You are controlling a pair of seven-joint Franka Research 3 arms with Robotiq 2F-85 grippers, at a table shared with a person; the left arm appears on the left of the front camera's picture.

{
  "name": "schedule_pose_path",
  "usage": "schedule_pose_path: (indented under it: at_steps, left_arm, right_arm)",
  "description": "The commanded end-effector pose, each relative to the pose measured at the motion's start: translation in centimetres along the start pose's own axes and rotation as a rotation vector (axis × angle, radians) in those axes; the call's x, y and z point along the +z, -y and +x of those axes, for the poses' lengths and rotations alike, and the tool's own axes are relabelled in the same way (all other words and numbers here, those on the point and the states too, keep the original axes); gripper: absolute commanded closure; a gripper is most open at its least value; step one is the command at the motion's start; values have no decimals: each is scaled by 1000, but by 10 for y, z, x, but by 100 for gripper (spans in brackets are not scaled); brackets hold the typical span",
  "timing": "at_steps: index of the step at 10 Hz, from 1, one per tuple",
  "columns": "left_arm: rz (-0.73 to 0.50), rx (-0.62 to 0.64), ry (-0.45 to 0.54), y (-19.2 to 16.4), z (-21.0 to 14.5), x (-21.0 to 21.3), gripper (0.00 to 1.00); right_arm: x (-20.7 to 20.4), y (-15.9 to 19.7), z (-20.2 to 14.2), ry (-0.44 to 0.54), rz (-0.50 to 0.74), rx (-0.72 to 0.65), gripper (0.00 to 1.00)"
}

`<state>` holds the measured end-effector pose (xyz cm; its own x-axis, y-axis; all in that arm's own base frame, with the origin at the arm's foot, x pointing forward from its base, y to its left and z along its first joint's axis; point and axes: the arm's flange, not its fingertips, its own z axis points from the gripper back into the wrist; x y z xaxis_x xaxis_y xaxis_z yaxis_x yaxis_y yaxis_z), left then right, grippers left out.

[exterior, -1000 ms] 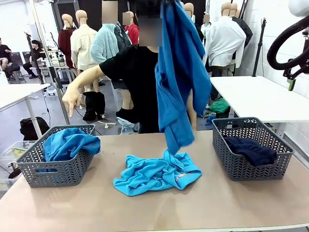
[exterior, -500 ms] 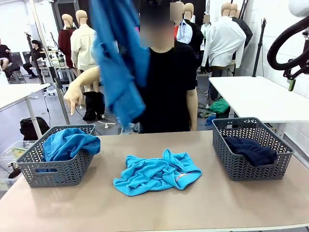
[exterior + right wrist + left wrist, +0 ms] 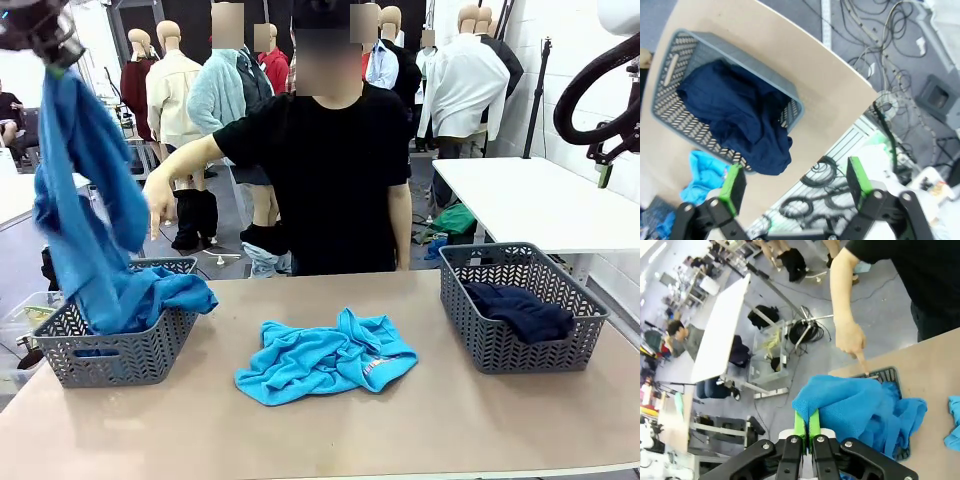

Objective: Sort the tops and bottoms.
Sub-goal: Sort the clothes according to human instructions.

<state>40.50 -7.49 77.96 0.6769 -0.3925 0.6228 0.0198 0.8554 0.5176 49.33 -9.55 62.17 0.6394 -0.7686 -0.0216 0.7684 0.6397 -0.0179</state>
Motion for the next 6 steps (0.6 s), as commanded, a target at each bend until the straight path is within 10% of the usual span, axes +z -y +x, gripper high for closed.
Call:
schedule_pose_path:
  at_steps: [1, 6]
  left_arm:
    - [-62, 55, 97, 20, -22, 8, 100]
    - [0, 0, 0, 0, 0, 0, 100]
  right_arm:
    - [1, 0, -1, 7, -16, 3, 0]
    - [1, 0, -1, 7, -16, 3, 0]
